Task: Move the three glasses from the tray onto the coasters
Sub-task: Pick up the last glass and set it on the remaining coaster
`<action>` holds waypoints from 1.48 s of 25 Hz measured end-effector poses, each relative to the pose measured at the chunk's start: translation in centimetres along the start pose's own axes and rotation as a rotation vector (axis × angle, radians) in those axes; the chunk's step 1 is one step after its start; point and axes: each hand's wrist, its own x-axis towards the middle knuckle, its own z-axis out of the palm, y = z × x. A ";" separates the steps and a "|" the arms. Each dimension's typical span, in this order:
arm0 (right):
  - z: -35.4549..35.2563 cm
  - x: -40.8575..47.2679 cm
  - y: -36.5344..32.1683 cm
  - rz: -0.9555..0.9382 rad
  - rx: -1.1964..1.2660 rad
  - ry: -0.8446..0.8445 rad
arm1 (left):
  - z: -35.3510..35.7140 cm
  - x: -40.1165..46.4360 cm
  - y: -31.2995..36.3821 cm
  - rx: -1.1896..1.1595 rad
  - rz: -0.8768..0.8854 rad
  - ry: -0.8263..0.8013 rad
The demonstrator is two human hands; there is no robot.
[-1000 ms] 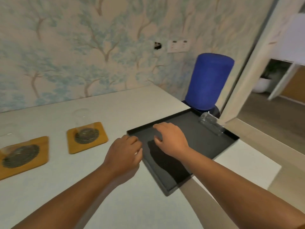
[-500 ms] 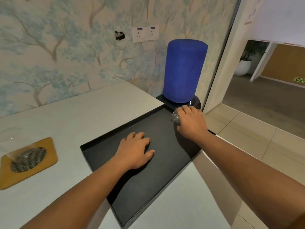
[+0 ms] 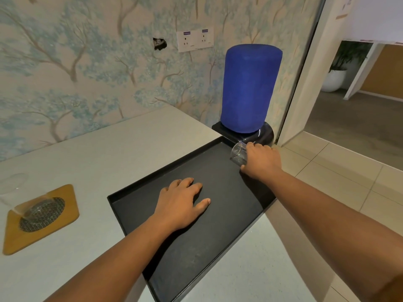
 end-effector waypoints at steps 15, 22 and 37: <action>-6.3 -7.7 -13.6 -0.089 1.414 -0.298 | -4.4 -9.3 -6.5 -0.023 -0.066 0.179; -7.8 -15.6 -29.1 -0.295 1.516 -0.462 | -4.9 -23.7 -17.9 -0.082 -0.290 0.255; -7.1 -33.8 -62.8 -0.664 1.549 -0.744 | -5.3 -55.2 -40.7 -0.017 -0.754 0.338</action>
